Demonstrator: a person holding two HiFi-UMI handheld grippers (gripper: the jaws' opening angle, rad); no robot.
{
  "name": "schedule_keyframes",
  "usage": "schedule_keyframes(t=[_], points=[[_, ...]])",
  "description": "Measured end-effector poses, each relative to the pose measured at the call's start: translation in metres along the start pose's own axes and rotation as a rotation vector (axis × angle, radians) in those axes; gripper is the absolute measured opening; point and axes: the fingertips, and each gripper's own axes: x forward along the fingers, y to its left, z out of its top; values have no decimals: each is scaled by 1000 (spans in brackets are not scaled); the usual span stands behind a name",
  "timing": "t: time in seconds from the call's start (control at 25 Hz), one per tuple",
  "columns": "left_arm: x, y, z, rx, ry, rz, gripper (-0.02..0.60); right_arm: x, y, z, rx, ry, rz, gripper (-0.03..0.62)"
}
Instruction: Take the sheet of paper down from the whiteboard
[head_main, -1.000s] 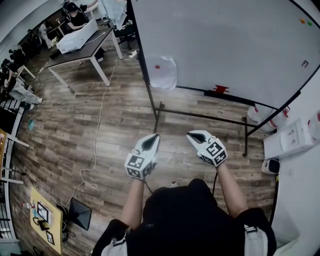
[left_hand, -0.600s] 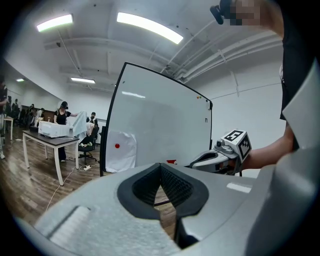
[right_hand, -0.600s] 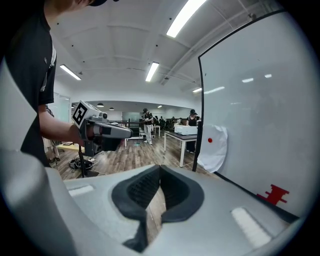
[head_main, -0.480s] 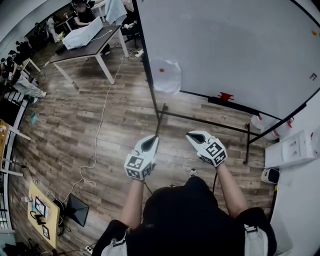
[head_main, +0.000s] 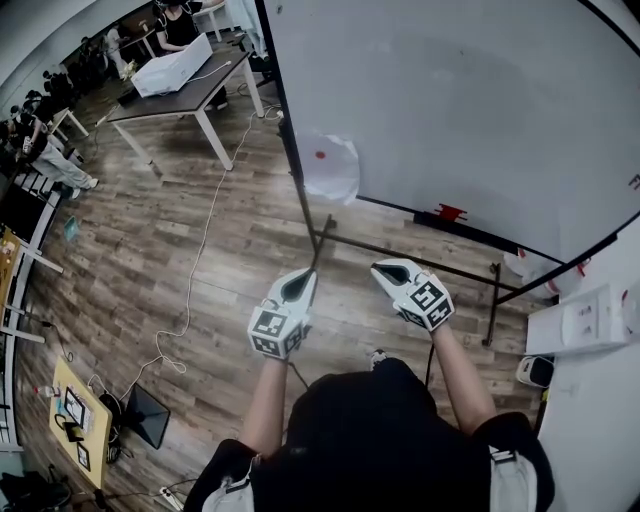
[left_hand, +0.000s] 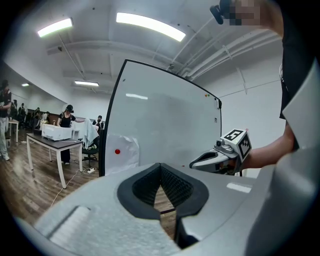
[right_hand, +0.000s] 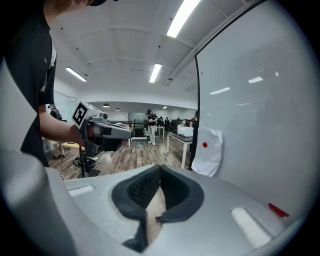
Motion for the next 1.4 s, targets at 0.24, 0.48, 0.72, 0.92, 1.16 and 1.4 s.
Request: schedule_keyframes(t=[0.24,0.48,0.72,0.92,1.16,1.4], points=[[22,-11,5,-24,21,22,9,-5,-27,-7,1,7,25,3],[33,-4,7,-19,6,90,9,-5,-46,-7,-15,6,73,4],[47,-6,13,-19,0,144,9,-3,-67,-7,-25,-6,117,3],[63,-12,11,-27,9,182,9,-2,-85,-12,-21,-14,158,5],[77,-16,12,-17,0,228,9,-4,-101,-17,-28,-17,198,4],[89,-25,10,-18,-9,262,9,-8,-119,-22,-32,-17,215,3]])
